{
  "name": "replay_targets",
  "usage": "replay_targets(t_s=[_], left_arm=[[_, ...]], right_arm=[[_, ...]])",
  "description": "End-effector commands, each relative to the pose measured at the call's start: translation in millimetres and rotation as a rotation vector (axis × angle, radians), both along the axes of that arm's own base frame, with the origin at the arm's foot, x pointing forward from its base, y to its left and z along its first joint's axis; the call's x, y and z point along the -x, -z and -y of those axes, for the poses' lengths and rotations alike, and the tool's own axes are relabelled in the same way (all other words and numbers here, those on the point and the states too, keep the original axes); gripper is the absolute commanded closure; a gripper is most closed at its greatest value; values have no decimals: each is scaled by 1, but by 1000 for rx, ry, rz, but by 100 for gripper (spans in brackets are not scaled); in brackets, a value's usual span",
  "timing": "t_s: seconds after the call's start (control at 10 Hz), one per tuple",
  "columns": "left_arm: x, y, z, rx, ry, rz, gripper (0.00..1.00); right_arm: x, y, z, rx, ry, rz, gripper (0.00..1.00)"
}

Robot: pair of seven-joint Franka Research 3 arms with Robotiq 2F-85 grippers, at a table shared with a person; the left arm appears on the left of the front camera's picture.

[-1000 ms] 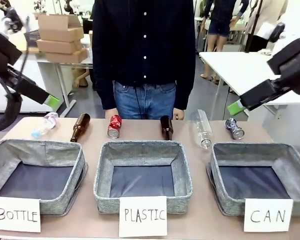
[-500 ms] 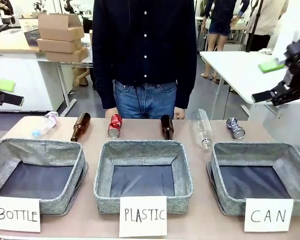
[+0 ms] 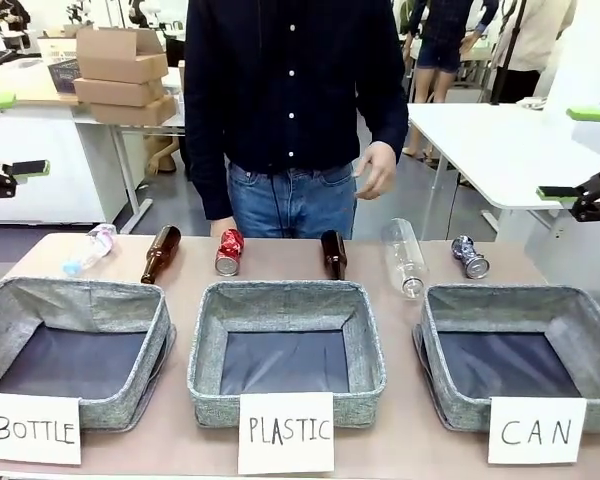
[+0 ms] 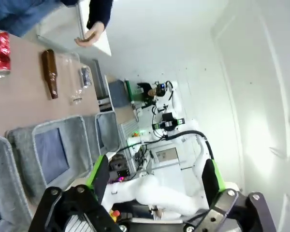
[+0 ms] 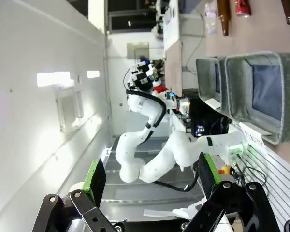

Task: Sort the can waste into the basket.
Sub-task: Pick up the can waste from the table and place it in the right Fabric basket.

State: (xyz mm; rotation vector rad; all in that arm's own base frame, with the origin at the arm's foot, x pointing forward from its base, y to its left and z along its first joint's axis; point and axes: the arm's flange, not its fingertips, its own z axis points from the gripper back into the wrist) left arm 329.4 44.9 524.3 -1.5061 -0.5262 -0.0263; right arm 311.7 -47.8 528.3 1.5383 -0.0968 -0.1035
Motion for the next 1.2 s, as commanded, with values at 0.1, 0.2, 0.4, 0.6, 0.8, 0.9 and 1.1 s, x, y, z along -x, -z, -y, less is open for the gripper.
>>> replay_targets(t_s=[0.1,0.2,0.4,0.6,0.8,0.9,1.1], left_arm=[[12,-7,-1,-29,66,73,0],[12,-7,-1,-29,66,73,0],[12,-7,-1,-29,66,73,0],[12,-7,-1,-29,66,73,0],[12,-7,-1,-29,66,73,0],[15,-5,-1,-48,61,40,0],[-22,-13,36,-318,-27,91,0]], right_arm=[[-4,-3,-7,-40,-44,21,0],[-4,-3,-7,-40,-44,21,0],[-4,-3,-7,-40,-44,21,0],[-4,-3,-7,-40,-44,21,0],[-4,-3,-7,-40,-44,21,0],[-4,-3,-7,-40,-44,21,0],[-4,-3,-7,-40,-44,21,0]])
